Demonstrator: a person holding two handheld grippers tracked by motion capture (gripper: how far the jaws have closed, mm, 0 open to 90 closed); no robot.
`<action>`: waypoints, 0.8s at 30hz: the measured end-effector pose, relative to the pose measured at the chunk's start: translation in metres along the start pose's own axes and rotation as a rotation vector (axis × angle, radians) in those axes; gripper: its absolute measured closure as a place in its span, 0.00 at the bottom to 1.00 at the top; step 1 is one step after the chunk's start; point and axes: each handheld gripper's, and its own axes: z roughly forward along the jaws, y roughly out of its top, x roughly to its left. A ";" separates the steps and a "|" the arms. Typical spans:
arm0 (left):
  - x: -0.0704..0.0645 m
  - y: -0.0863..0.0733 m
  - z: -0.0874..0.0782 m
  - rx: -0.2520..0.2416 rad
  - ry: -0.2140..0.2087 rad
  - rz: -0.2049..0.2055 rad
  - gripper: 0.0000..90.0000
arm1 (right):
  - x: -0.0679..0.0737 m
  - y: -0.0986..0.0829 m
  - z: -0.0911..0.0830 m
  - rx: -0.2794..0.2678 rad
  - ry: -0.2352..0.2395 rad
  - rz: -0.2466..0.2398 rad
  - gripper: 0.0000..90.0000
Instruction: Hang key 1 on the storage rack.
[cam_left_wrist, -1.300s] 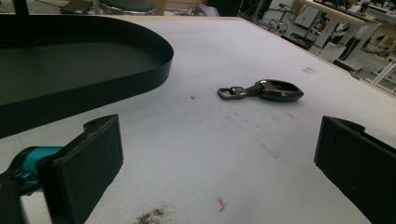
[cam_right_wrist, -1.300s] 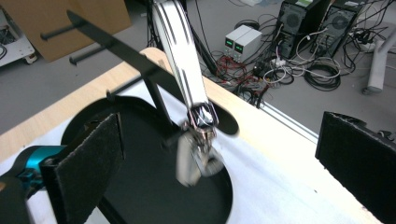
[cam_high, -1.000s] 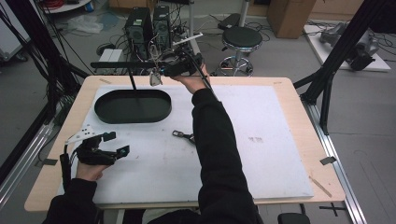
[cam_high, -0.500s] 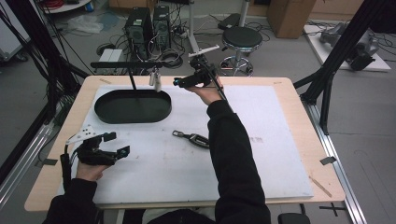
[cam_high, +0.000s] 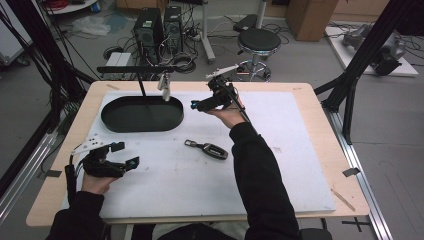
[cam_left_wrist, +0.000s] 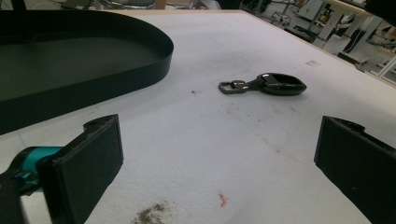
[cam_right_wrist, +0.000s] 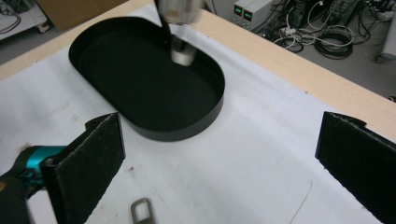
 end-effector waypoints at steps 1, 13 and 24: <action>0.000 0.000 0.000 0.000 0.001 0.000 0.02 | 0.001 -0.002 -0.001 0.000 0.005 0.001 0.01; -0.001 0.000 0.000 0.004 0.001 0.003 0.02 | 0.007 -0.030 -0.004 0.016 0.020 0.015 0.01; -0.001 0.000 0.000 0.003 0.002 0.003 0.02 | 0.014 -0.051 0.011 0.100 0.019 -0.024 0.01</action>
